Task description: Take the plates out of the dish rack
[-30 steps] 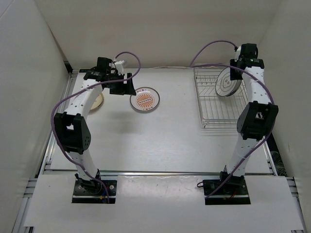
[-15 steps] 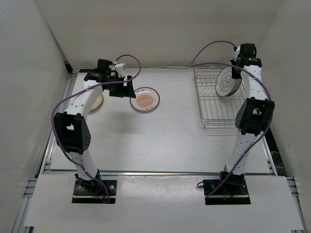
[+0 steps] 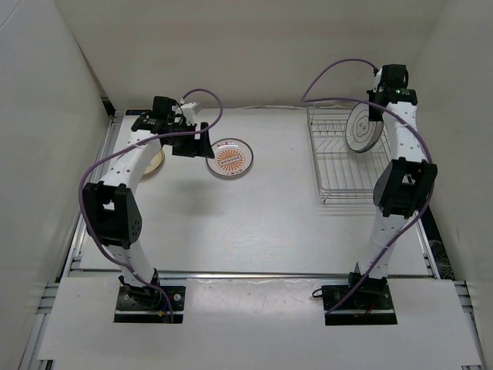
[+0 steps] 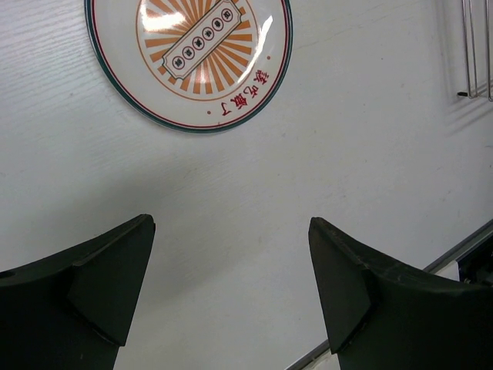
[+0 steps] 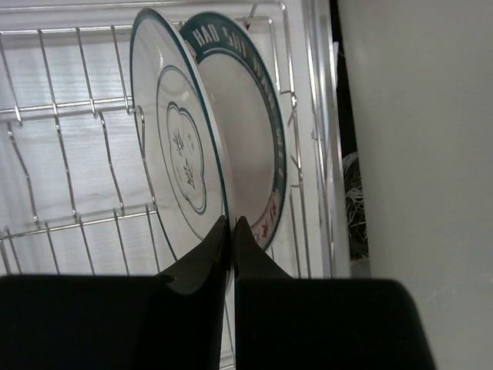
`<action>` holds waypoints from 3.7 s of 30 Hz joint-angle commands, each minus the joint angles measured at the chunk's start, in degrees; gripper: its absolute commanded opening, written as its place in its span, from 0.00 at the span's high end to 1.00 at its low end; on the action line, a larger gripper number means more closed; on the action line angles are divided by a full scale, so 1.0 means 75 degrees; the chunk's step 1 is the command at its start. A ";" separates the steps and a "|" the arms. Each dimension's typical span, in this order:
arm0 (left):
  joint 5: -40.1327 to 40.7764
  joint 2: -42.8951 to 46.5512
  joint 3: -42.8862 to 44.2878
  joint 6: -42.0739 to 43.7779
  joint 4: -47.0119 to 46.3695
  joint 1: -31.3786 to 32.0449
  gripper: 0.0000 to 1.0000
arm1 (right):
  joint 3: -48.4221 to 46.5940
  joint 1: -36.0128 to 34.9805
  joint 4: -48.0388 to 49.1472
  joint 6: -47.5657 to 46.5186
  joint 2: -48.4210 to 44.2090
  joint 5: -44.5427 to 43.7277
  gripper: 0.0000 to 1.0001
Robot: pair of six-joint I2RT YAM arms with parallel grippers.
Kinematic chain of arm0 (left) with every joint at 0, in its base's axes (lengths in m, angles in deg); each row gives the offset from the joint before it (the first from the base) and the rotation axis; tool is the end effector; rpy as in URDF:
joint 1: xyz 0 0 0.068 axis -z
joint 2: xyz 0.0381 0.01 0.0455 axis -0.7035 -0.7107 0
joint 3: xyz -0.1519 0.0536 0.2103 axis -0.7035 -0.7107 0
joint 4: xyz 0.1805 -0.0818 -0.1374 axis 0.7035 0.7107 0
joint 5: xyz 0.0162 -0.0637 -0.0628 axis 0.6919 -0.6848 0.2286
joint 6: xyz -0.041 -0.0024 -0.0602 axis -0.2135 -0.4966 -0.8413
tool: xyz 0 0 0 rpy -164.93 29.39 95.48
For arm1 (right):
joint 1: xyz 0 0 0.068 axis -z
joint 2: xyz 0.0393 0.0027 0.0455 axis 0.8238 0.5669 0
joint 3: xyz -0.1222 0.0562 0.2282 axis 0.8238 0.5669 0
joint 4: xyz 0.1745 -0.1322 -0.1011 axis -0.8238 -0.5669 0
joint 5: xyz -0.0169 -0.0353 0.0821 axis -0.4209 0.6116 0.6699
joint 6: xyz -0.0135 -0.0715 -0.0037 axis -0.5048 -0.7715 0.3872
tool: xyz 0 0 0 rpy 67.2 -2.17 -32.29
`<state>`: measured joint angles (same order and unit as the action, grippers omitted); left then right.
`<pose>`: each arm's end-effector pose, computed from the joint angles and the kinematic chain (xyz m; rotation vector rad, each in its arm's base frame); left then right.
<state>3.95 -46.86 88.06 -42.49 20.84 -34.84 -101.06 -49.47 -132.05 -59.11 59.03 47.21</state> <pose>0.3650 -0.0907 0.2757 0.3449 2.5125 -0.6676 0.4734 -0.0617 0.3047 0.0181 2.3161 -0.3722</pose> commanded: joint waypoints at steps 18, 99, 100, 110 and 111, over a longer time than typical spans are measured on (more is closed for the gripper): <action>-0.1969 0.1010 -0.0464 0.0047 -0.0098 -0.0015 0.01 | 0.1580 -0.0507 -0.0717 0.1083 -0.3141 0.4482 1.00; -0.3015 -0.5142 0.3579 -0.2110 -0.0918 -0.1141 0.69 | 0.4921 -0.2898 -0.2053 -0.0287 -0.4242 0.5967 0.31; -0.2945 -0.5072 0.3579 -0.2110 -0.0837 -0.1140 0.63 | 0.4921 -0.2898 -0.2053 -0.0287 -0.4312 0.5967 0.31; -0.0556 -0.4499 0.3966 -0.1278 -0.0146 -0.0671 0.45 | 0.5074 -0.2898 -0.1983 -0.0287 -0.4477 0.5897 0.31; -0.0286 -0.4381 0.3966 -0.1208 -0.0145 -0.0555 0.42 | 0.5074 -0.2898 -0.1983 -0.0287 -0.4477 0.5897 0.31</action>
<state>-8.31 -85.79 115.78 -55.69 17.54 -40.32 -62.17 -71.32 -148.34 -60.14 27.34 91.27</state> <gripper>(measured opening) 0.561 0.690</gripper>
